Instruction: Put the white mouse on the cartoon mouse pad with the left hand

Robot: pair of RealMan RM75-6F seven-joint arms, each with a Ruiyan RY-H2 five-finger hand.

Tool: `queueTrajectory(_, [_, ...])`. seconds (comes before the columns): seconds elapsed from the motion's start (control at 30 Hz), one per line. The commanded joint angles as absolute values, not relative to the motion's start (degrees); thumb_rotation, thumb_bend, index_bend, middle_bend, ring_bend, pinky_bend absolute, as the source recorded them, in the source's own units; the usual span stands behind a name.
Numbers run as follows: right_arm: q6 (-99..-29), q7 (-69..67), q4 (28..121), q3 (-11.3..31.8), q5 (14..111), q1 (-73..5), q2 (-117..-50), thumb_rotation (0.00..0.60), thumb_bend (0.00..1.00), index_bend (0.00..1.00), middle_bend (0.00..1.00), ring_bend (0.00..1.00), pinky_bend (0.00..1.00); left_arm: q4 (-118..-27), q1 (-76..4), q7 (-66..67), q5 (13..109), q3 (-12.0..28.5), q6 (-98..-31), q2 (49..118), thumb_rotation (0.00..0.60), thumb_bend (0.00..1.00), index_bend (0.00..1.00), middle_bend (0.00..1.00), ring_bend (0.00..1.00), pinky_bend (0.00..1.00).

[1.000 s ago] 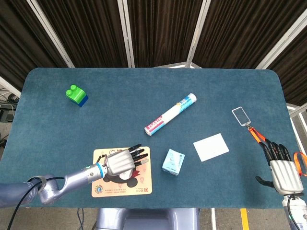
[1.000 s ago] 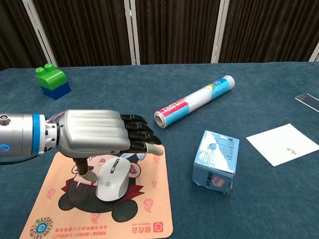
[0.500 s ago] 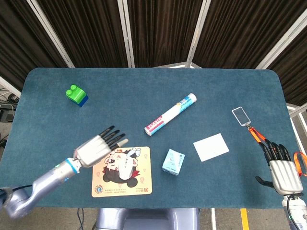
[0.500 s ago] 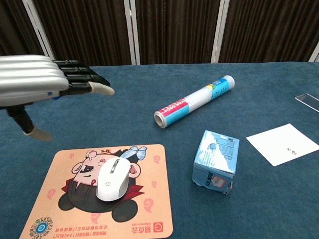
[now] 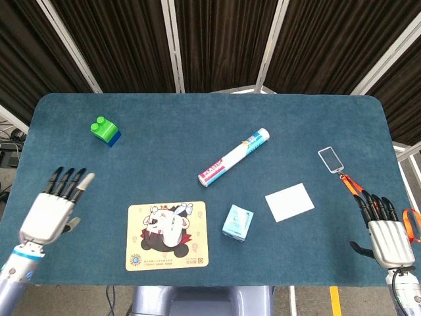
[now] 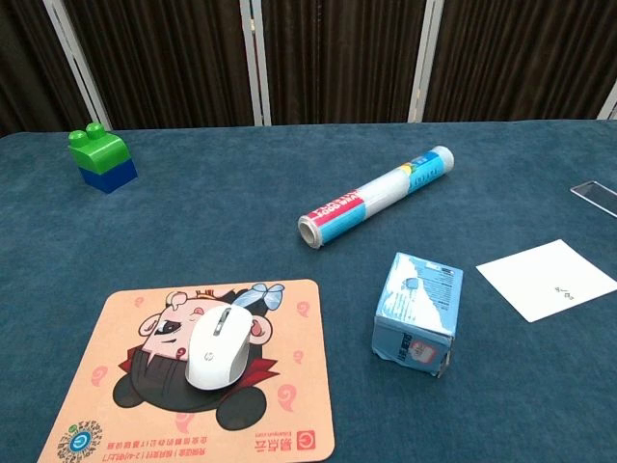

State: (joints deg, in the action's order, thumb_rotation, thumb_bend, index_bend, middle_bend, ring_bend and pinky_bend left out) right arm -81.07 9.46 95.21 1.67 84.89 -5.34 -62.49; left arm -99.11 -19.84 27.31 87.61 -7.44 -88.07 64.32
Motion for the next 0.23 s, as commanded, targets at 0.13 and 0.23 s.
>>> queueTrajectory(0.13, [-81.0, 9.3, 94.5, 1.8, 85.1, -5.6, -63.1, 0.6, 0.14, 0.0, 0.0, 0.0, 0.0, -90.2, -11.0, 18.8, 86.5, -7.0, -97.0, 69.2, 0.6, 0.13, 0.0, 0.0, 0.0, 0.0])
queueTrajectory(0.23, [-80.6, 9.6, 94.4, 1.9, 85.1, -5.8, -63.3, 0.6, 0.13, 0.0, 0.0, 0.0, 0.0, -89.5, -9.5, 16.3, 84.8, -6.7, -97.2, 69.1, 0.6, 0.13, 0.0, 0.0, 0.0, 0.0])
